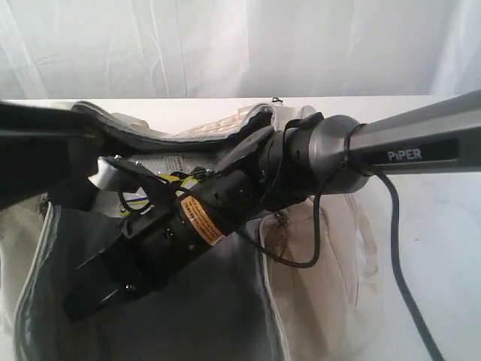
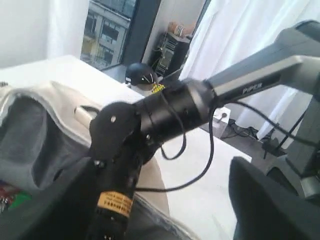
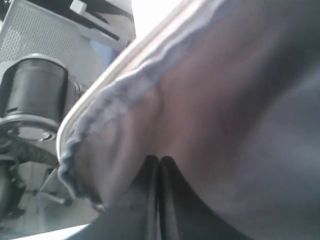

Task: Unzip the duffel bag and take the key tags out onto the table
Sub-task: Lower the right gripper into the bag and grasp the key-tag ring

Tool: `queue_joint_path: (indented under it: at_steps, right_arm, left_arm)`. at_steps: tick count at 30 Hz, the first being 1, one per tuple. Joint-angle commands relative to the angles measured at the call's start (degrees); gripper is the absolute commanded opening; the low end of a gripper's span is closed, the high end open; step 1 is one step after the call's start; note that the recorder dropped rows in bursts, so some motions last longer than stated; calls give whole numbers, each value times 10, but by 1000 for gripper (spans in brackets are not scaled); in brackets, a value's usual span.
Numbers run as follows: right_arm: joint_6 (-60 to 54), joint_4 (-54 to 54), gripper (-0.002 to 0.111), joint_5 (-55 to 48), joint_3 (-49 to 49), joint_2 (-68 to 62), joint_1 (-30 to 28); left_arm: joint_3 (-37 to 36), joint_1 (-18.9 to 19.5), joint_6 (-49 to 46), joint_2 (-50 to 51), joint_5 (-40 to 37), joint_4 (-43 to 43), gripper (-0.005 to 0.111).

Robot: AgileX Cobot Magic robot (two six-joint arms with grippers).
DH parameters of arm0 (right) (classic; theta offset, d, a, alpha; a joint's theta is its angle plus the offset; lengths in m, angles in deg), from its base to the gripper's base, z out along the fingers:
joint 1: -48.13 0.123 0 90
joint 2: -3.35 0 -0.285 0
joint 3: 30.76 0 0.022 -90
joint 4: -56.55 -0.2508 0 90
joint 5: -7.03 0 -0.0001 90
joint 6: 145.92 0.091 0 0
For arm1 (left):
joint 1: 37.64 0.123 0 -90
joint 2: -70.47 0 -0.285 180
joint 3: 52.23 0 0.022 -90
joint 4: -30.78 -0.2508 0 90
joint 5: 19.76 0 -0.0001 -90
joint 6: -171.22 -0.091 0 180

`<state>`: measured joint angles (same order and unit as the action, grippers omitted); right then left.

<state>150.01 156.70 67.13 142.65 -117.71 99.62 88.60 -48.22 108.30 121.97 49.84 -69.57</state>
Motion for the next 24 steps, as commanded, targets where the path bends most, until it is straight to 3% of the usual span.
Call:
queue_joint_path:
  at_steps: [1, 5, 7, 8, 10, 13, 15, 16, 19, 24]
  right_arm:
    - [-11, -2, 0, 70, 1, 3, -1]
    - [-53, -2, 0, 99, 3, 19, -16]
    - [-72, -2, 0, 91, 3, 41, -38]
    - [-88, -2, 0, 56, 3, 59, -60]
    - [-118, -2, 0, -45, 3, 84, -83]
    - [-140, -2, 0, -200, 3, 98, -81]
    - [-185, -2, 11, -270, 3, 92, -73]
    - [-187, -2, 20, -295, 3, 90, -73]
    - [-187, -2, 60, -344, 3, 78, -73]
    - [-212, -2, 62, -369, 2, 54, -69]
  left_arm:
    - [18, 3, -18, -6, -96, 4, 75]
    - [17, 3, -33, -6, -262, 4, 70]
    - [17, 3, -64, -10, -390, 4, 58]
    - [17, 3, -100, -16, -469, 4, 48]
    - [17, 3, -188, -32, -553, 4, 34]
    - [15, 3, -242, -68, -639, 4, 14]
    - [-7, 3, -242, -119, -732, 4, 0]
    - [-20, 3, -242, -139, -761, 4, 0]
    - [-78, 3, -245, -226, -796, 6, 0]
    - [-136, 3, -245, -324, -782, 63, 0]
